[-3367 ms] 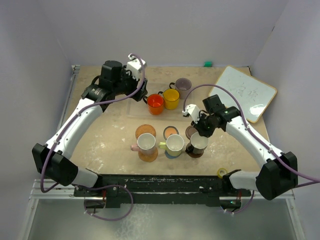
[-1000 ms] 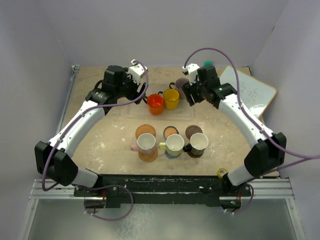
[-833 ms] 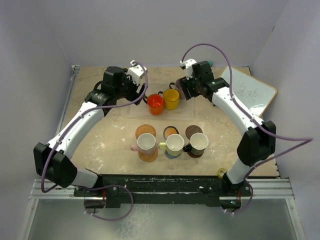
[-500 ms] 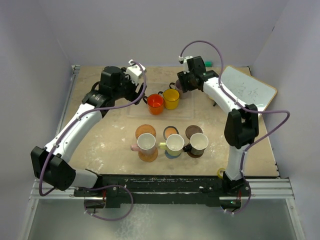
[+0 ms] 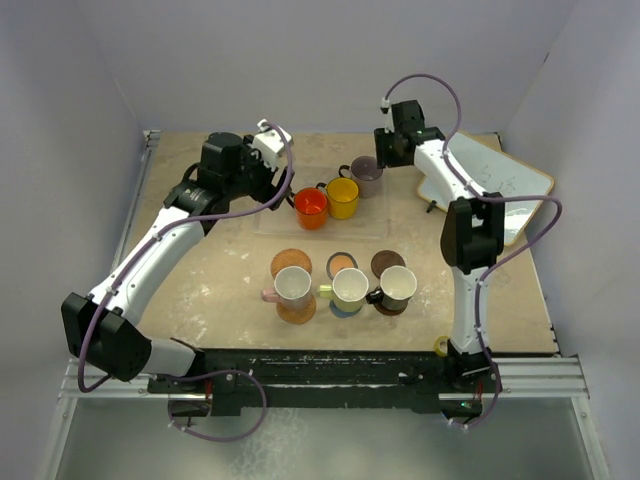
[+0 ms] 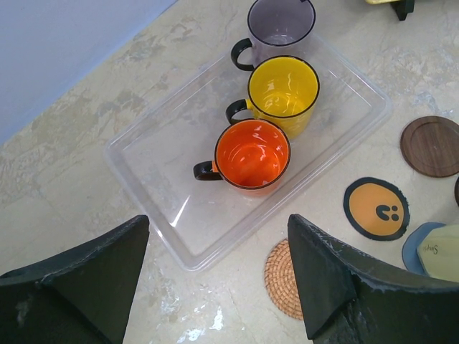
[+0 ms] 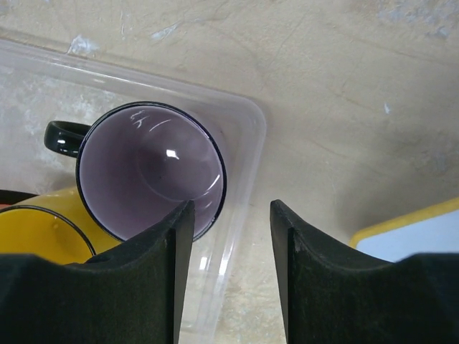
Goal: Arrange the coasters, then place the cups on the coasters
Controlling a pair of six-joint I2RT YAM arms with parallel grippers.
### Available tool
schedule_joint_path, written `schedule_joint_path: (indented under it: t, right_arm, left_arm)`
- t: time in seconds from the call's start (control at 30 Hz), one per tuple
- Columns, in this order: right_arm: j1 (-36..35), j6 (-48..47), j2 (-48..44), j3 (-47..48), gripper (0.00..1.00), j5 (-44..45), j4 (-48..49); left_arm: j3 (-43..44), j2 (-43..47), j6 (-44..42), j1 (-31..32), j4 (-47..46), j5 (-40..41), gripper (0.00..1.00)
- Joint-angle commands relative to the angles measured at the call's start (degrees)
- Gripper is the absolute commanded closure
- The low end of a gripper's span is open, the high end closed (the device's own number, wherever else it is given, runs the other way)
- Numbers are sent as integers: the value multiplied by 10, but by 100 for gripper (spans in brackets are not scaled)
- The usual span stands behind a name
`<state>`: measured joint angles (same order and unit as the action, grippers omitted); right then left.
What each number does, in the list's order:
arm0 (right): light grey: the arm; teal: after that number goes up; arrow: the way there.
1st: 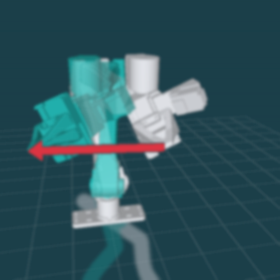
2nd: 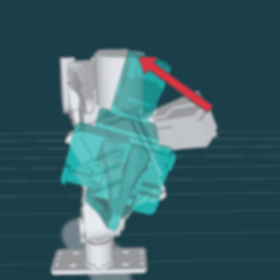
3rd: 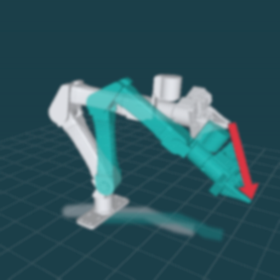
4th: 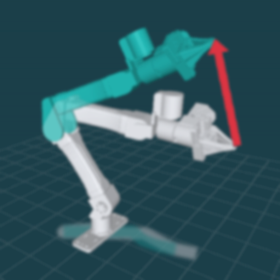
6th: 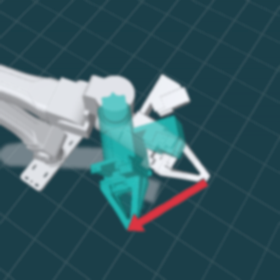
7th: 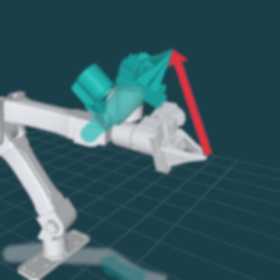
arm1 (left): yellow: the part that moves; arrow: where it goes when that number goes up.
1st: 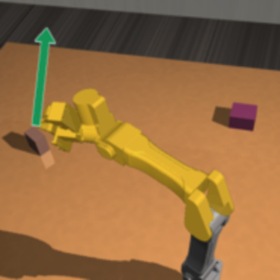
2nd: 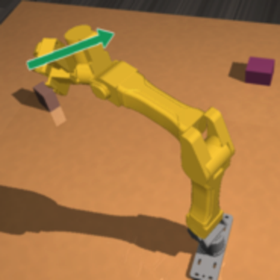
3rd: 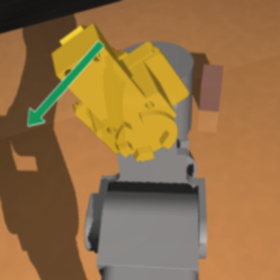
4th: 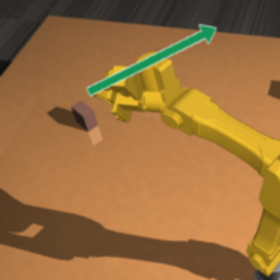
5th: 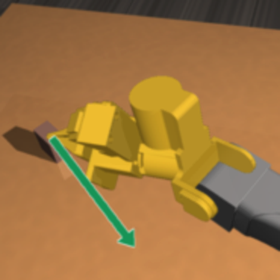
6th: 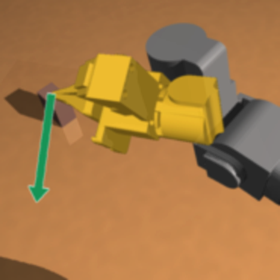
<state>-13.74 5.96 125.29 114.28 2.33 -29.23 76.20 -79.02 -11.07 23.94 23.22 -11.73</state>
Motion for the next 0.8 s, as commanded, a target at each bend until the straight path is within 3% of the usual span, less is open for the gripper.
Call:
schedule_joint_path:
  t: [0.0, 0.3, 0.77]
  right_arm:
    - [-5, 23, 14, 48, 52, -18, -23]
    - [-5, 34, 69, 105, 60, -16, -51]
    - [-5, 34, 97, 117, 72, -21, -57]
  left_arm:
    - [8, 12, 9, -4, -25, -16, 25]
    - [8, 13, 13, -3, -23, -21, 25]
    - [2, 15, 14, -4, -25, -23, 25]
